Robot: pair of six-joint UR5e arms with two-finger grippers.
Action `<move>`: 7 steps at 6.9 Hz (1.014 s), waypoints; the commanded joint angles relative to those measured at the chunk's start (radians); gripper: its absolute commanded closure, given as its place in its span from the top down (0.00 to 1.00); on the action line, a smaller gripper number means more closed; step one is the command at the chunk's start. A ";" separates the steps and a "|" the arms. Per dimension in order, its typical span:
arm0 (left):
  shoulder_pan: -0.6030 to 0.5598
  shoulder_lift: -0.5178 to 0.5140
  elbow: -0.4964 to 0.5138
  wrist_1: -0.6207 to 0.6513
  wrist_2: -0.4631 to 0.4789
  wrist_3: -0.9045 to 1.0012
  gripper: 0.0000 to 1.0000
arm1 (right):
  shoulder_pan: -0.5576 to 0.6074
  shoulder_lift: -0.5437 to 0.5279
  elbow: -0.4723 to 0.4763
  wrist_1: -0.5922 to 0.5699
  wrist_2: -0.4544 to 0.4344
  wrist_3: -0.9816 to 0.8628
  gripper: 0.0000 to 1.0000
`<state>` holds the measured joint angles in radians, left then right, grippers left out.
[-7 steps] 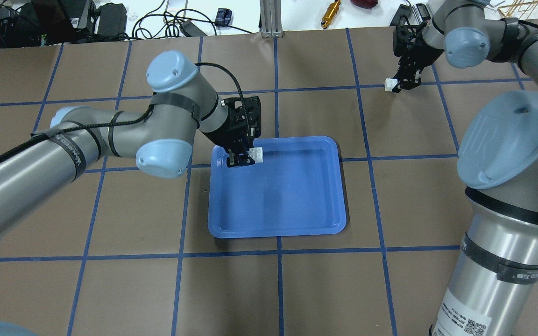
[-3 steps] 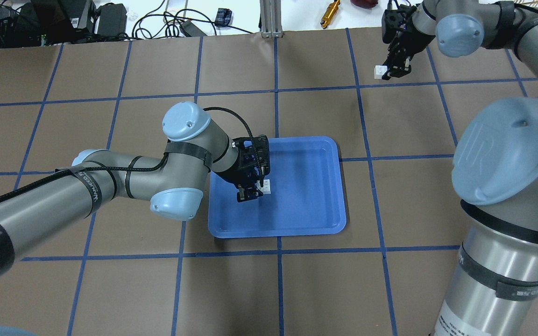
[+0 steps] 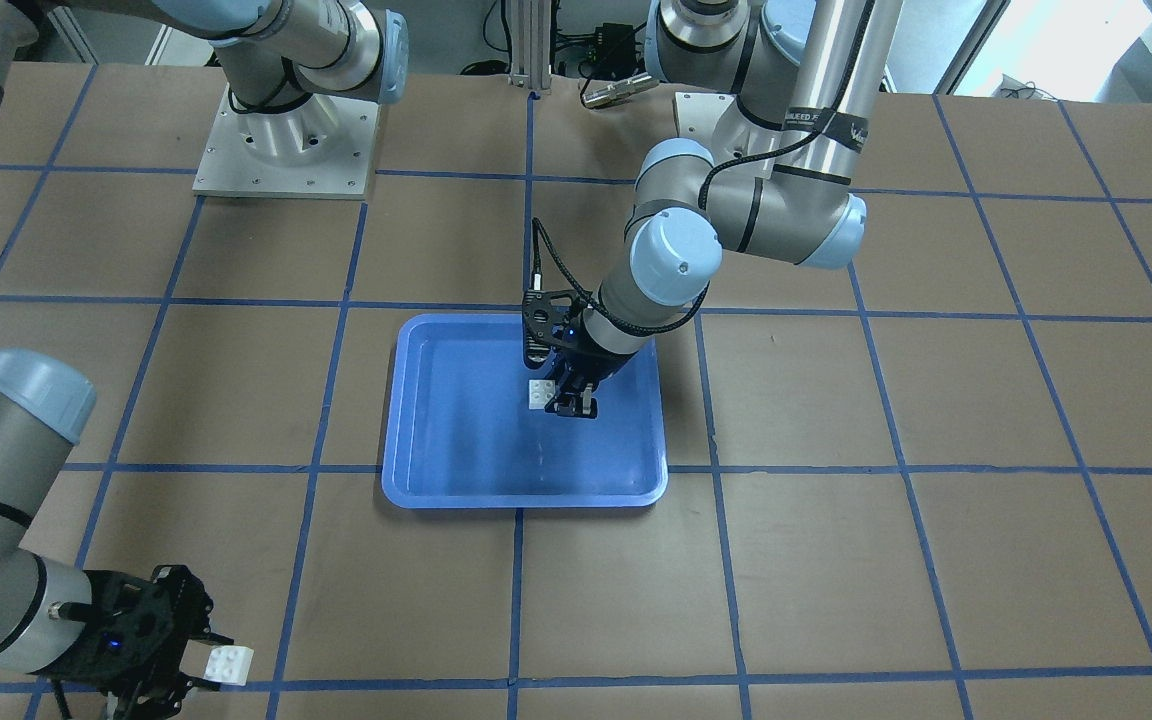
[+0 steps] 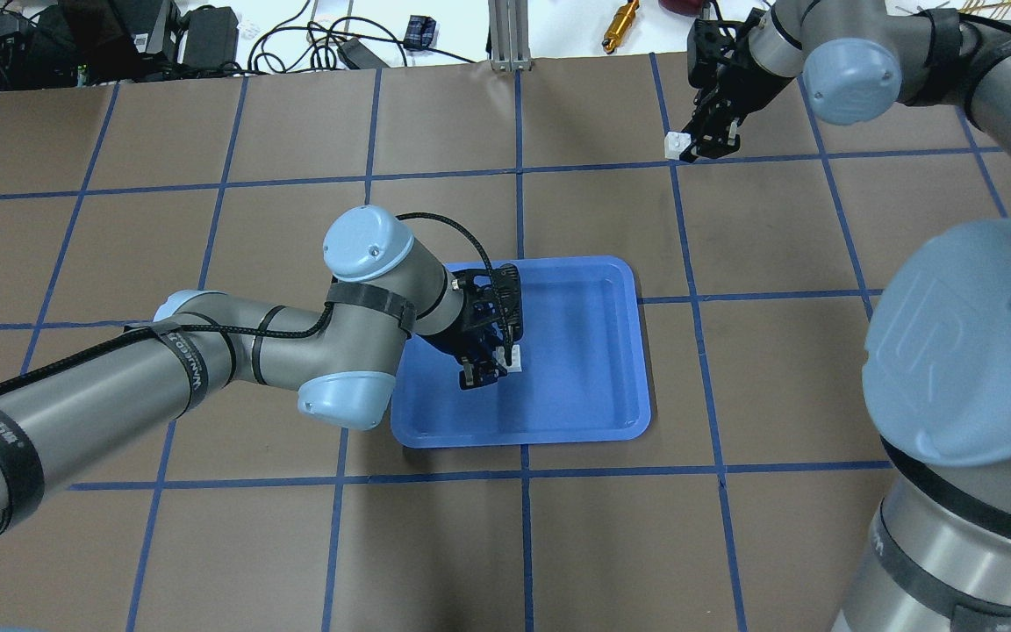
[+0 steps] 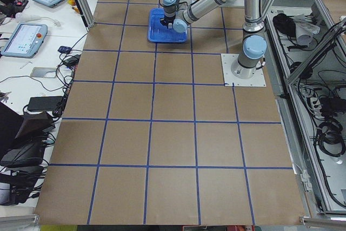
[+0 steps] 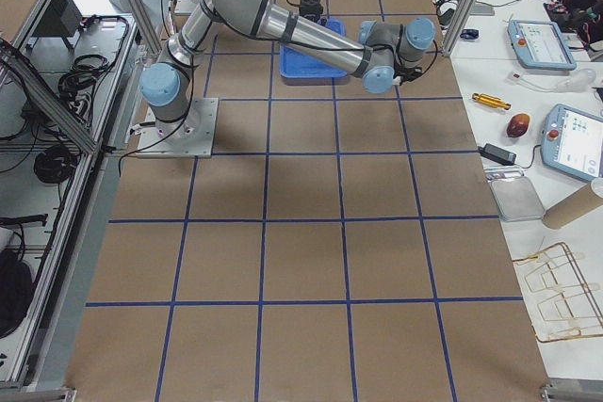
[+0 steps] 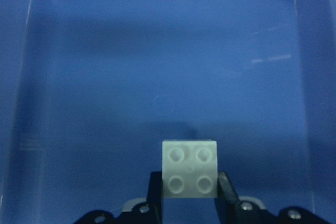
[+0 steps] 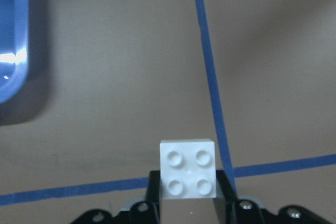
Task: Assemble white blocks and place on blue tray
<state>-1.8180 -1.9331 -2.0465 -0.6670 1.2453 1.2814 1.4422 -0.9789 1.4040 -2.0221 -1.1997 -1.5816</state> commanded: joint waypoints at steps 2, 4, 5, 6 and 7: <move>0.008 -0.009 0.000 0.004 0.010 0.025 0.46 | 0.023 -0.167 0.315 -0.193 -0.006 0.038 0.00; 0.009 -0.017 -0.001 0.004 0.008 0.026 0.57 | 0.078 -0.207 0.422 -0.306 0.002 0.107 0.00; 0.012 -0.018 -0.001 0.004 0.008 0.029 0.58 | 0.092 -0.225 0.479 -0.363 0.012 0.136 0.00; 0.012 -0.017 -0.001 0.004 0.008 0.030 0.75 | 0.112 -0.248 0.531 -0.398 0.018 0.143 0.00; 0.014 -0.015 0.000 0.004 0.008 0.032 0.89 | 0.113 -0.263 0.574 -0.418 0.079 0.149 0.00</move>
<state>-1.8054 -1.9495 -2.0476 -0.6626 1.2533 1.3112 1.5454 -1.2210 1.9219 -2.4054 -1.1685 -1.4440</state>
